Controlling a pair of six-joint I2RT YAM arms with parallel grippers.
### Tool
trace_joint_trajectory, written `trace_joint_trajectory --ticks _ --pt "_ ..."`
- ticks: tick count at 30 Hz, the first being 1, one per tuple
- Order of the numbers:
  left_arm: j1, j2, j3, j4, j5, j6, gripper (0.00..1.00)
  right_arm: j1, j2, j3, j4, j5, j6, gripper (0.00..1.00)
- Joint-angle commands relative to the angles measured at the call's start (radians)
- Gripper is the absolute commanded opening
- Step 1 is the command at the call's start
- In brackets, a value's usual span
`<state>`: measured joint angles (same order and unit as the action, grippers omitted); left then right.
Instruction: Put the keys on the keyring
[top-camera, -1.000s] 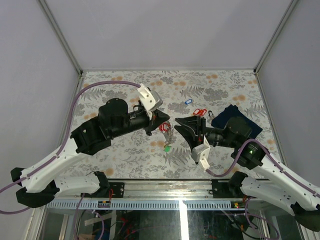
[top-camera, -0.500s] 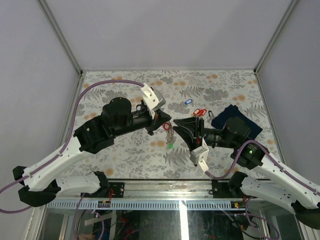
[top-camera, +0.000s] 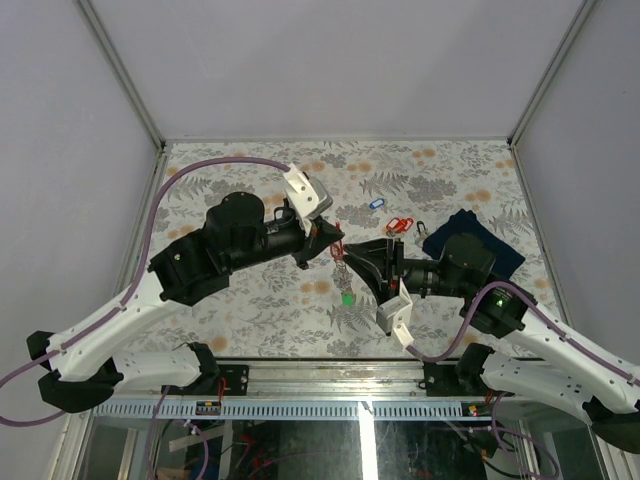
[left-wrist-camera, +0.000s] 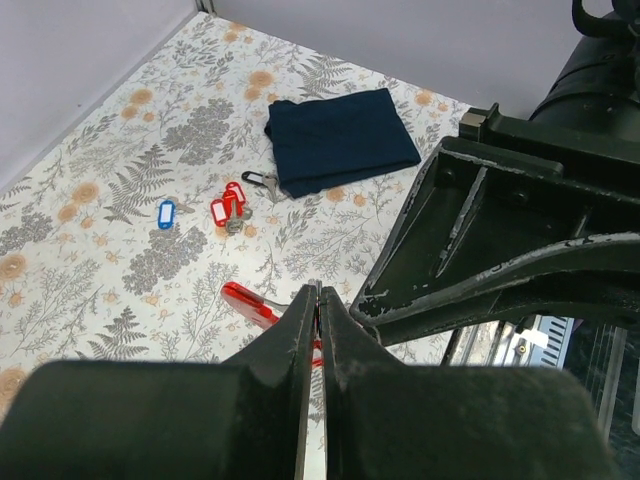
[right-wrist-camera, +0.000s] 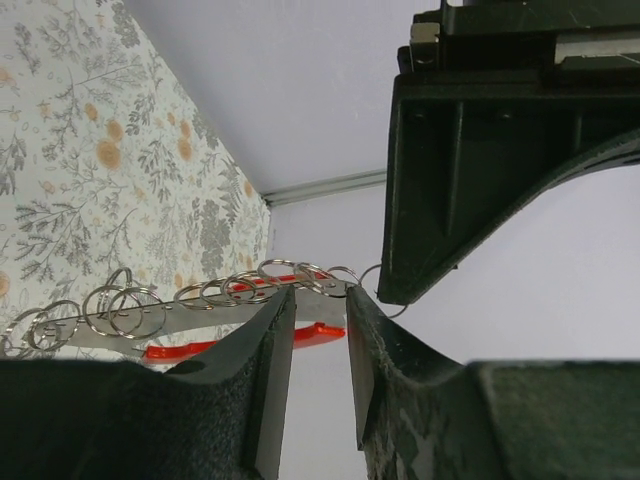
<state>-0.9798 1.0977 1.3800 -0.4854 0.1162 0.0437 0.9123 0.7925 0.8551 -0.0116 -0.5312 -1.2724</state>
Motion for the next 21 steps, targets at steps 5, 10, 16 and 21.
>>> trace_joint_trajectory --ticks 5,10,16,21 --pt "0.006 0.003 0.045 0.011 0.019 -0.014 0.0 0.03 0.019 0.059 -0.002 0.031 -0.025 0.31" --pt "0.009 0.009 0.047 -0.001 0.023 -0.01 0.0 0.038 0.024 0.065 -0.007 0.04 -0.029 0.31" --pt "0.008 0.016 0.051 -0.011 0.029 -0.006 0.0 0.042 0.034 0.078 -0.038 0.052 -0.039 0.25" --pt "0.009 0.017 0.052 -0.014 0.033 -0.006 0.0 0.048 0.039 0.076 -0.044 0.055 -0.027 0.16"
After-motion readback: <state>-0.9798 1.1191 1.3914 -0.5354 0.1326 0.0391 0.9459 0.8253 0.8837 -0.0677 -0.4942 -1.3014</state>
